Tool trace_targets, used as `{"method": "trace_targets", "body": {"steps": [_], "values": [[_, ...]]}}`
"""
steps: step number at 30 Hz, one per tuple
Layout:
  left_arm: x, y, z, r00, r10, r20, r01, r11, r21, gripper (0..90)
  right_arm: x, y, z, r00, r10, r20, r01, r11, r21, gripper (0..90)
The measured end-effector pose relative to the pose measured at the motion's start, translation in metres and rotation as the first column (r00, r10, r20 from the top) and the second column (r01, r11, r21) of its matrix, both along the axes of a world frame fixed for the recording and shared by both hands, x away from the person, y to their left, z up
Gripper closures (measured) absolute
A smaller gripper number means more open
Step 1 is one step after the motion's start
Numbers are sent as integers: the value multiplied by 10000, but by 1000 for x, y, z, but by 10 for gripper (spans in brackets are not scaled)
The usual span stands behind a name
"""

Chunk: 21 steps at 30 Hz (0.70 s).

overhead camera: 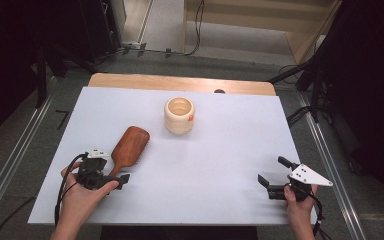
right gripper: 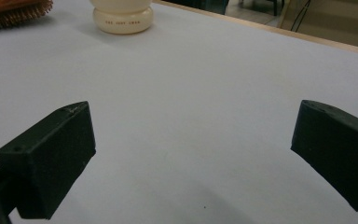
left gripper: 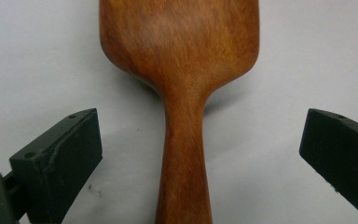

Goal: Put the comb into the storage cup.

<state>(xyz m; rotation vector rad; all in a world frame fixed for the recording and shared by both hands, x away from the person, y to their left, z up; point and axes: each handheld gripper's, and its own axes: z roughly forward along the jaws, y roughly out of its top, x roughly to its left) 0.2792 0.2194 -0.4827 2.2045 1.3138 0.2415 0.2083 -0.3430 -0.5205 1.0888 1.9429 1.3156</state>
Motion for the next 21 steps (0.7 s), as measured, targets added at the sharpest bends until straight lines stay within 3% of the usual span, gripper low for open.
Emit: {"method": "trace_targets", "body": {"steps": [2, 5, 7, 10, 14, 16, 21], "values": [[3, -3, -2, 10000, 1, -75, 0, 9997, 236, 111, 0, 0, 0, 10000, -6, -10, 6, 10000, 1, 0], [5, -5, -2, 9994, 300, 191, -309, 9982, 506, 247, 0, 0, 0, 10000, -1, -6, 1, 10000, -3, 0], [6, -5, -1, 9987, 459, 231, -470, 9977, 494, 386, 0, 0, 0, 10000, -2, -7, 2, 10000, -3, 0], [6, -6, 0, 9985, 478, 282, -499, 9957, 784, 494, 0, 0, 0, 10000, -13, -18, 13, 10000, -2, 0], [3, -11, 0, 9980, 416, 468, -473, 9906, 1282, 590, 0, 1, 0, 10000, 4, -17, -4, 10000, -19, 0], [3, -12, 0, 9981, 360, 498, -423, 9905, 1311, 660, 0, 1, 0, 10000, -2, -41, 2, 10000, -47, 0], [2, -11, 0, 9983, 202, 542, -267, 9921, 1222, 703, 0, 1, 0, 10000, -26, -63, 26, 10000, -57, 0]]}}
